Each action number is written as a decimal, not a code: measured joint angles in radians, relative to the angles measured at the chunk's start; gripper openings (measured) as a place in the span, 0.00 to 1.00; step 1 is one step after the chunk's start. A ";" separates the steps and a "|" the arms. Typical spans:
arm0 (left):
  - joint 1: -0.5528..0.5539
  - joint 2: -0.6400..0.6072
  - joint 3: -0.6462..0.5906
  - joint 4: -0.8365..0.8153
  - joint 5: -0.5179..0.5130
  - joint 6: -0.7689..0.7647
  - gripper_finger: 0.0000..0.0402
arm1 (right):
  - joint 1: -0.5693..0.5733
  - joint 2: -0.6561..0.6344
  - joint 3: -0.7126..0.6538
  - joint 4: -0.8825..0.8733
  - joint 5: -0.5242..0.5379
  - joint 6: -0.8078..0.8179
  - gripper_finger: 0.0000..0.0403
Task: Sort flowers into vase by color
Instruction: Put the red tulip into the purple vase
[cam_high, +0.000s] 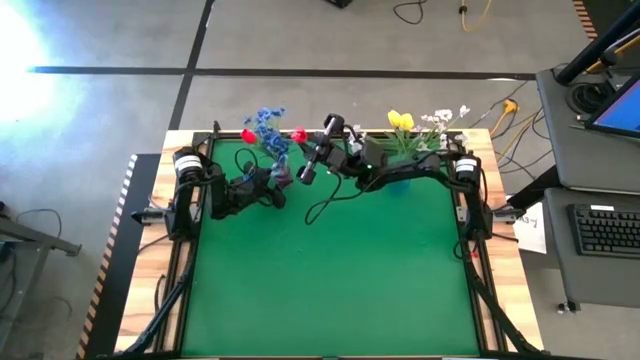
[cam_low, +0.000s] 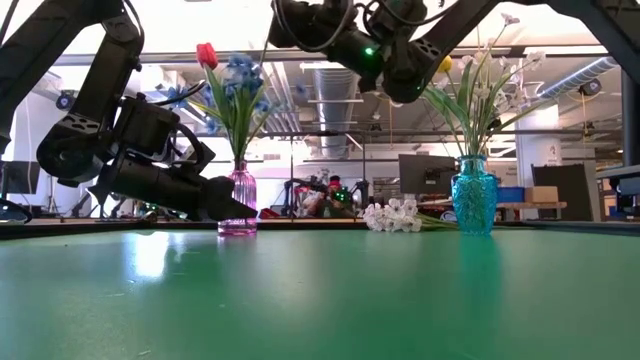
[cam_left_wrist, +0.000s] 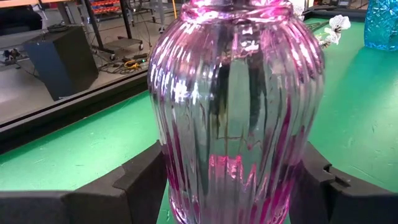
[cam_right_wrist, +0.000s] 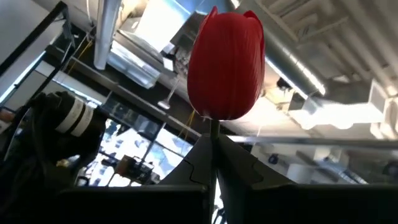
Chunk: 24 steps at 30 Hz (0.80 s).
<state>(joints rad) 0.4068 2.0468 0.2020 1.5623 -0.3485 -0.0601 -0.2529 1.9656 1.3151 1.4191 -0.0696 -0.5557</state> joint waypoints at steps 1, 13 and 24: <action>0.000 0.000 0.000 0.000 0.000 0.000 0.61 | 0.001 0.000 0.000 0.010 0.000 -0.014 0.02; 0.000 0.000 0.000 0.000 0.000 0.000 0.61 | 0.004 -0.002 -0.001 0.029 0.001 -0.023 0.02; 0.000 0.000 0.000 0.000 0.000 0.000 0.61 | 0.004 -0.004 0.016 0.028 0.002 0.009 0.02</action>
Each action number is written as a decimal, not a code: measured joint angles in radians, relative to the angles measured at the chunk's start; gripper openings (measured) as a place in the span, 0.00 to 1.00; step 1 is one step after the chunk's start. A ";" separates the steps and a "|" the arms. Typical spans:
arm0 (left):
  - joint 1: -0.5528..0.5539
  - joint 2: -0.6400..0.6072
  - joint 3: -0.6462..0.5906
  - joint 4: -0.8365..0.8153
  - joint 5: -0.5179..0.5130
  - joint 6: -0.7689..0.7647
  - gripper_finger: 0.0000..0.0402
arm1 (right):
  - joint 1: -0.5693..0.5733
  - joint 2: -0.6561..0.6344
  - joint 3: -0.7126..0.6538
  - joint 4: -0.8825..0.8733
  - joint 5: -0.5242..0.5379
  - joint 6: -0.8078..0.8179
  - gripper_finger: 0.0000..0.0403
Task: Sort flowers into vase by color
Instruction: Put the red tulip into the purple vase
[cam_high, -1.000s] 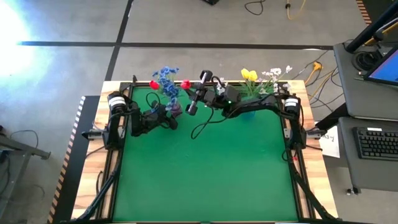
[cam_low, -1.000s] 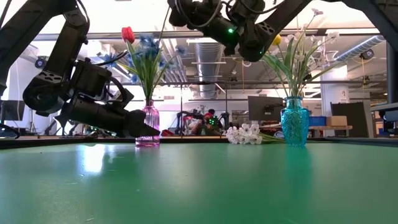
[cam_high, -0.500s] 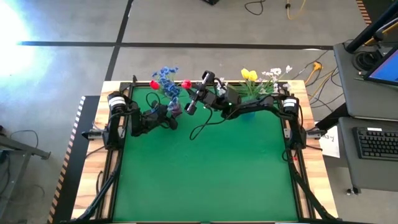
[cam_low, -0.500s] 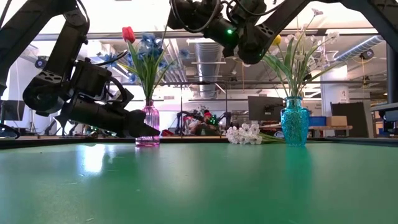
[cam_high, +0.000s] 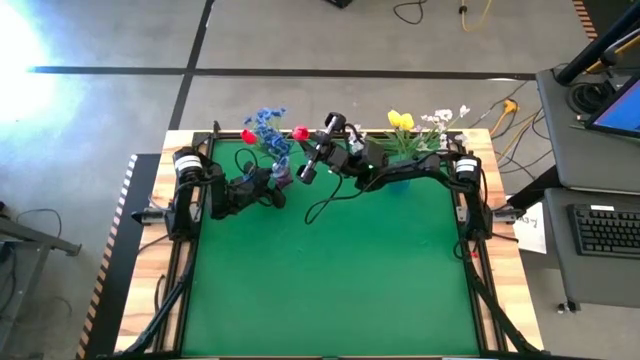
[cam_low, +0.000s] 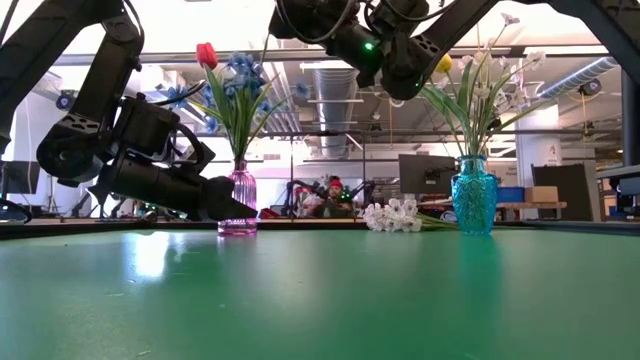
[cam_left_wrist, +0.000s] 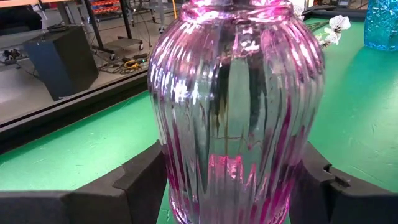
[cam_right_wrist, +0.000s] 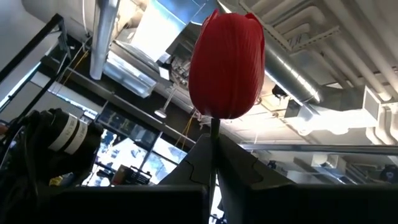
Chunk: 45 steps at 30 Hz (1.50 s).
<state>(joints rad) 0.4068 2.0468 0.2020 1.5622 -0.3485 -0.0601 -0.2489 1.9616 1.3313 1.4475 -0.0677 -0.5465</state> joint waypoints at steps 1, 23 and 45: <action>0.000 0.000 0.000 0.000 0.000 0.000 0.61 | 0.000 -0.001 0.000 0.000 0.000 0.003 0.02; 0.000 0.000 0.000 0.000 0.000 0.000 0.61 | 0.000 -0.008 0.000 -0.092 0.017 0.071 0.02; 0.000 0.000 0.000 -0.001 0.000 0.000 0.61 | 0.000 -0.092 0.001 -0.388 0.097 0.279 0.02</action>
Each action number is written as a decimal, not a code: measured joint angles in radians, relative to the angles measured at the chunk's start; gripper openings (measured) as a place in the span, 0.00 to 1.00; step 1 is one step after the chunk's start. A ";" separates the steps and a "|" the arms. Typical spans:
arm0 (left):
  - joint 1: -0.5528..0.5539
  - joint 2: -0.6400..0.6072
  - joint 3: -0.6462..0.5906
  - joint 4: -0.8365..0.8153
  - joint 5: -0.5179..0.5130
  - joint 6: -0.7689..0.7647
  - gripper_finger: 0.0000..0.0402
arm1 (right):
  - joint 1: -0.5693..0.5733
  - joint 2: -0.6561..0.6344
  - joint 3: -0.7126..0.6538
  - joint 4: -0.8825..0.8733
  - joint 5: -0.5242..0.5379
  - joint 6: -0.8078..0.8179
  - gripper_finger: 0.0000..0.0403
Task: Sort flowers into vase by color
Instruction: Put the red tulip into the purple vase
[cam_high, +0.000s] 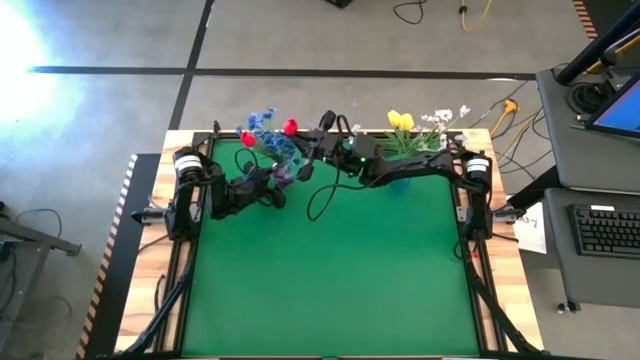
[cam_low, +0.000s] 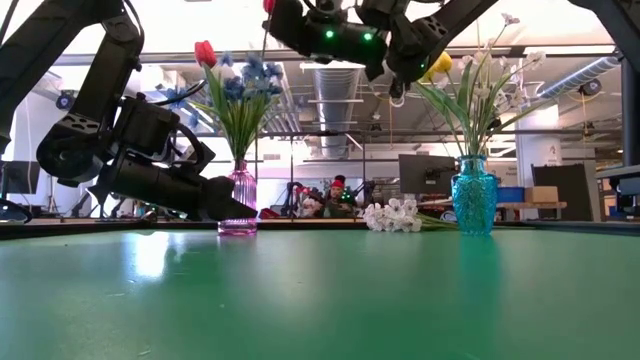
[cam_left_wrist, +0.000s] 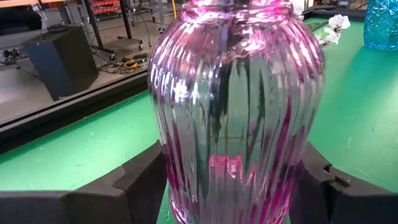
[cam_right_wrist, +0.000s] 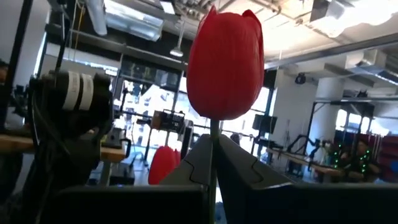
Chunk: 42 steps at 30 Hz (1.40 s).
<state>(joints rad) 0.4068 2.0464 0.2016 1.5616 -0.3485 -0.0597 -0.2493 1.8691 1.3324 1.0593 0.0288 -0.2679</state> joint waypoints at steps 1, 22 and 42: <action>0.000 0.000 0.000 0.000 0.000 0.000 0.61 | 0.000 -0.009 0.000 0.000 0.000 0.013 0.02; 0.000 0.000 0.000 0.000 0.000 0.000 0.61 | -0.006 -0.026 -0.035 0.204 -0.010 0.100 0.02; 0.000 0.000 -0.001 0.000 0.000 -0.001 0.61 | -0.008 0.025 -0.060 0.270 -0.009 0.074 0.02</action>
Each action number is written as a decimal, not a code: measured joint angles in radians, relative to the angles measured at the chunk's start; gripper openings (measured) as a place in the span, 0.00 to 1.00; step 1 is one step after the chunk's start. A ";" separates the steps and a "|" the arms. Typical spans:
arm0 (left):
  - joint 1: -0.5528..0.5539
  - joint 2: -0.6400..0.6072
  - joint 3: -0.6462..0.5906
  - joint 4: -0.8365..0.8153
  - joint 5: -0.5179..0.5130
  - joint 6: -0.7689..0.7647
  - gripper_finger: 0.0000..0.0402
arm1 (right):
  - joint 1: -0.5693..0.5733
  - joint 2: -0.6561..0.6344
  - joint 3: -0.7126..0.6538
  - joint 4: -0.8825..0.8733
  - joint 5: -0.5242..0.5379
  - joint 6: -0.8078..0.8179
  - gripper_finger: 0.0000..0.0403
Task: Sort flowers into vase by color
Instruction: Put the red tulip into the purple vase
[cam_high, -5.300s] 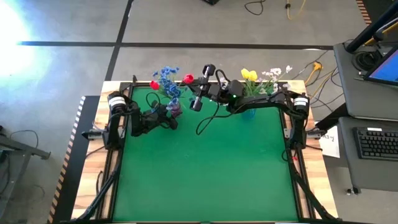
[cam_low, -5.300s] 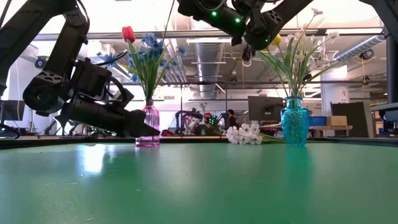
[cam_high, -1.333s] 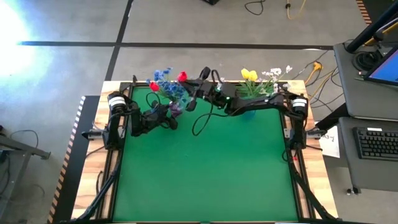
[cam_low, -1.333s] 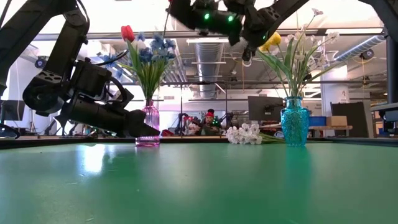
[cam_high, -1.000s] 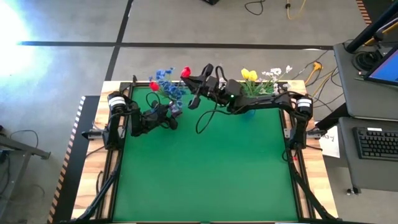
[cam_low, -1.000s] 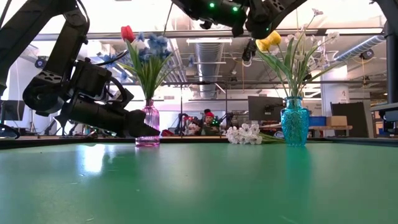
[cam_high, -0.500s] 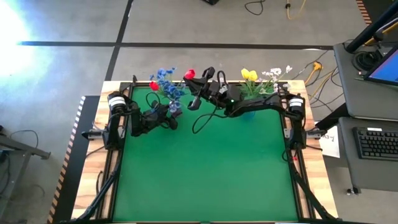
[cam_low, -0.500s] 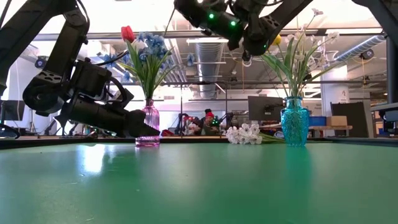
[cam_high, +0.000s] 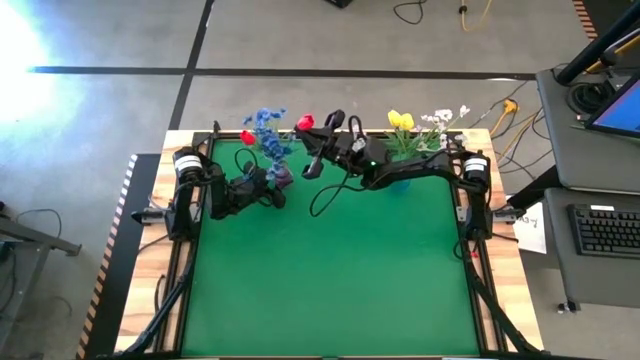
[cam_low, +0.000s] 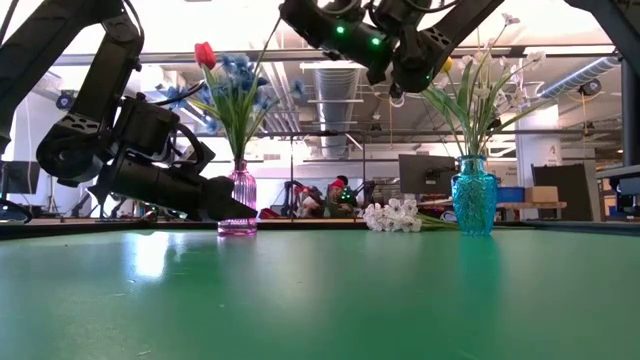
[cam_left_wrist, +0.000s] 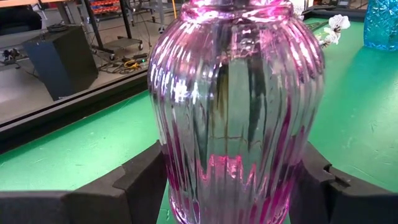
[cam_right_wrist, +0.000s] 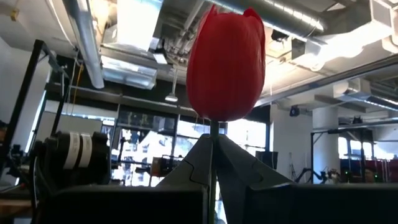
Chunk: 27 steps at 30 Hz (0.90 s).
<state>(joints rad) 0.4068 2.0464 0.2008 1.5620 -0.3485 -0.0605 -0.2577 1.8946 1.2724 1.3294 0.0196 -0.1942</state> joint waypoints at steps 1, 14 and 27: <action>0.000 0.000 0.000 0.000 0.000 0.000 0.61 | 0.000 0.000 0.000 -0.010 0.000 -0.001 0.02; 0.000 0.000 0.000 0.000 0.000 0.000 0.61 | 0.007 0.002 -0.003 -0.160 -0.001 -0.120 0.02; 0.000 0.000 0.000 -0.008 0.000 0.000 0.61 | 0.006 -0.060 -0.002 -0.275 0.009 -0.095 0.02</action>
<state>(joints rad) 0.4065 2.0464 0.2008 1.5539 -0.3485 -0.0607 -0.2516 1.8346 1.2701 1.0547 0.0283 -0.2895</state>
